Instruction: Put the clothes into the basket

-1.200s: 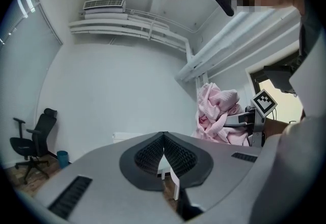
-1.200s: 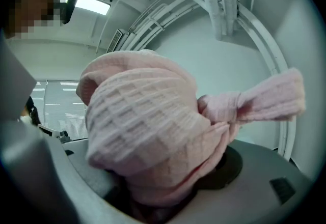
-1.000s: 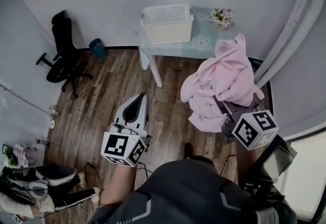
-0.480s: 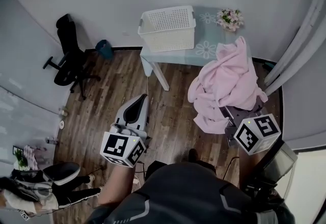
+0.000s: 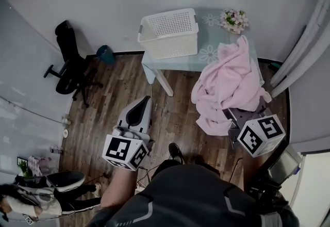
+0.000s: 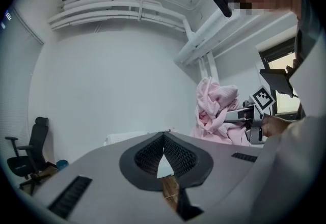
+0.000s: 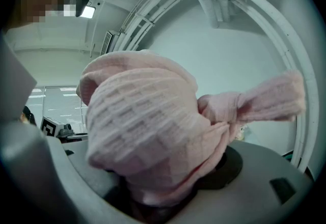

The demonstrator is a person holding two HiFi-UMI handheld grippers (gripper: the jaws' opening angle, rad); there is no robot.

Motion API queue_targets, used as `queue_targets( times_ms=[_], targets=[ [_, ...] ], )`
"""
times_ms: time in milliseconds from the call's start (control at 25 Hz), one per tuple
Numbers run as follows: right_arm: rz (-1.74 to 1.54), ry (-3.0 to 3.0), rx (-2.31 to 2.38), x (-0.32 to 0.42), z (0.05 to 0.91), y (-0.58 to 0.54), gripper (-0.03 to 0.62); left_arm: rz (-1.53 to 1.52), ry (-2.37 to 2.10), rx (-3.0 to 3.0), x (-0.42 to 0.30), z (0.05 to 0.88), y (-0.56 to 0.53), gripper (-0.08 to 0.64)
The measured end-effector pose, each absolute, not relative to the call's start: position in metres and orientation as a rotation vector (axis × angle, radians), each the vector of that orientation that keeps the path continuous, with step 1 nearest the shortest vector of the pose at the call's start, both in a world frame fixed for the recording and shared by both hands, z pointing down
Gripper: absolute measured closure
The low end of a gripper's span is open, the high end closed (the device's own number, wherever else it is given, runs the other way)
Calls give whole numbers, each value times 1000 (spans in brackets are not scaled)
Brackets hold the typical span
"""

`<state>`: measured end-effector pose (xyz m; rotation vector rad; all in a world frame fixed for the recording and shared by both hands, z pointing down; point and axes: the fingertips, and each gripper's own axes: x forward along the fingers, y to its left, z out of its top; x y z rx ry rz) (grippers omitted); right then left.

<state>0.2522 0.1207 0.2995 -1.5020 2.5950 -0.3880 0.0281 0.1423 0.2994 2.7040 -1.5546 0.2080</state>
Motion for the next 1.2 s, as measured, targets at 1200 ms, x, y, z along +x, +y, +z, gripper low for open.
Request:
queue_targets(
  times_ms=[1200],
  targets=[
    [-327, 2594, -1576, 95, 254, -133, 207, -57, -1407, 2710, -139, 329, -123, 549]
  ],
)
